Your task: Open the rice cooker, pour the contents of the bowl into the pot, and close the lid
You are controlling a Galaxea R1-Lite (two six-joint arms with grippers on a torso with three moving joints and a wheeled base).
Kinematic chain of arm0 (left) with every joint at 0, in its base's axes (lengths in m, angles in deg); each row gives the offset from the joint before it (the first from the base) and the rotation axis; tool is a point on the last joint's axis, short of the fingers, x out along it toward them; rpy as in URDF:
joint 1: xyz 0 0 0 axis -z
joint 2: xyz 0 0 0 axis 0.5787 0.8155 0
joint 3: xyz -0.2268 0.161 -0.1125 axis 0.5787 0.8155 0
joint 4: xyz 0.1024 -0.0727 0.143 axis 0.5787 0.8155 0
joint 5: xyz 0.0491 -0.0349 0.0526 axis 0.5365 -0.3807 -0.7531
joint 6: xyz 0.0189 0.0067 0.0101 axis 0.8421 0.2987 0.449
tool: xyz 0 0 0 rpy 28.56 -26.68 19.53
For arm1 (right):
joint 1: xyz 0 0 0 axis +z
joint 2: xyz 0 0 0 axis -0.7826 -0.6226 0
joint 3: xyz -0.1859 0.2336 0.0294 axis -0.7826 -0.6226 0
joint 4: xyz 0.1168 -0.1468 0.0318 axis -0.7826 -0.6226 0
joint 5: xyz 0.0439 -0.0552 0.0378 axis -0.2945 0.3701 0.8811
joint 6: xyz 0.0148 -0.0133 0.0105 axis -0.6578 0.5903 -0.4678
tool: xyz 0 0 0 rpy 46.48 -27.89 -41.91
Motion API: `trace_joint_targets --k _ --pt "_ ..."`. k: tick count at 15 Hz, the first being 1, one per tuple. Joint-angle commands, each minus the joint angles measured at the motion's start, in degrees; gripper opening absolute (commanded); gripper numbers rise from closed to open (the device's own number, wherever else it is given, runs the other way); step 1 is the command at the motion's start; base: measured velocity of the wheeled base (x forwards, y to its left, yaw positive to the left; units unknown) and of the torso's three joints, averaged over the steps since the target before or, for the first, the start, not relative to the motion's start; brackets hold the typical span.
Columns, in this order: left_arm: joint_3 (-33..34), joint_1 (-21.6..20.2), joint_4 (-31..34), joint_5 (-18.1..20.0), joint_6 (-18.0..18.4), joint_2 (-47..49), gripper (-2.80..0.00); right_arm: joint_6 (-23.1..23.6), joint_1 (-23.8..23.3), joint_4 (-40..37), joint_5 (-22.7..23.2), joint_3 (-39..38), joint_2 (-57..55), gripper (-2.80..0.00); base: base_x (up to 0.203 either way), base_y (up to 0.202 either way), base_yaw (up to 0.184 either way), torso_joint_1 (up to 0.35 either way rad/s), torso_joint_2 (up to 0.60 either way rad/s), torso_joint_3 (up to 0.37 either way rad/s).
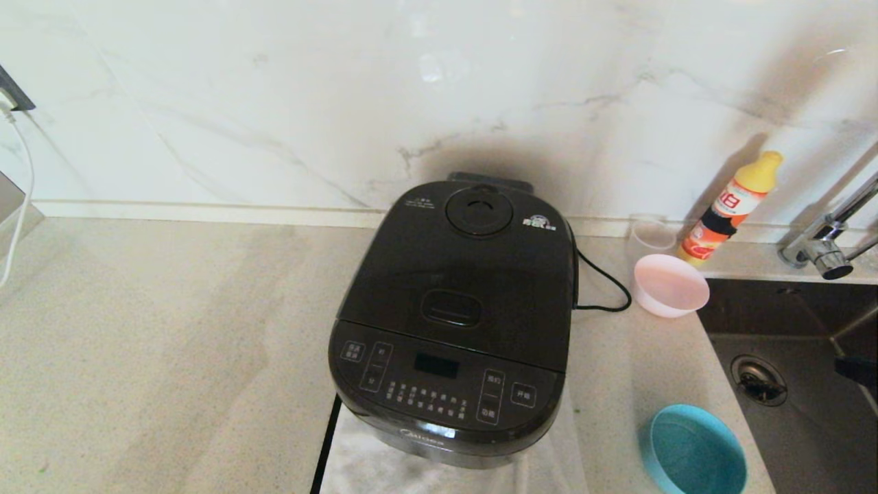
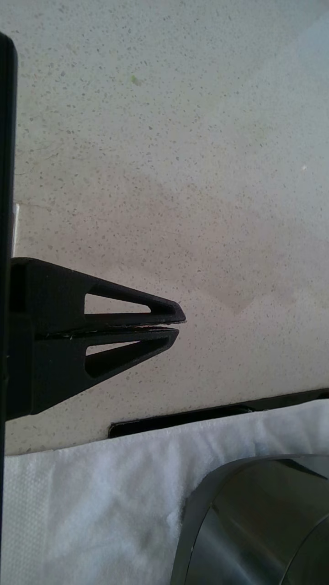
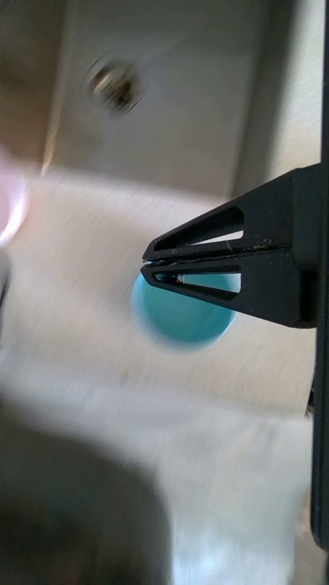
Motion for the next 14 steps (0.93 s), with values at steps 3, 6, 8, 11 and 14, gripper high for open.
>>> trace_joint_targets --k 3,6,8,11,14 --pt "0.09 0.0 0.03 0.02 0.01 0.07 -2.8 5.23 -12.45 0.02 2.18 -14.0 23.02 -2.8 0.0 0.0 0.0 0.0 0.0 0.0" --pt "0.09 0.0 -0.06 0.02 0.01 0.07 -2.8 10.22 -15.54 -0.59 2.33 -22.57 36.96 -2.8 0.0 0.0 0.0 0.0 0.0 0.0" --pt "0.09 0.0 -0.06 0.02 0.01 0.07 -2.8 10.95 -17.54 -3.73 2.5 -27.44 42.28 -2.8 0.0 0.0 0.0 0.0 0.0 0.0" --pt "0.09 0.0 0.03 0.02 0.01 0.07 -2.8 12.67 -17.08 -4.37 4.23 -31.07 52.43 -2.8 0.0 0.0 0.0 0.0 0.0 0.0" --pt "0.09 0.0 0.03 0.02 0.01 0.07 -2.8 12.31 -16.91 5.05 10.23 -39.46 53.38 -2.8 0.0 0.0 0.0 0.0 0.0 0.0"
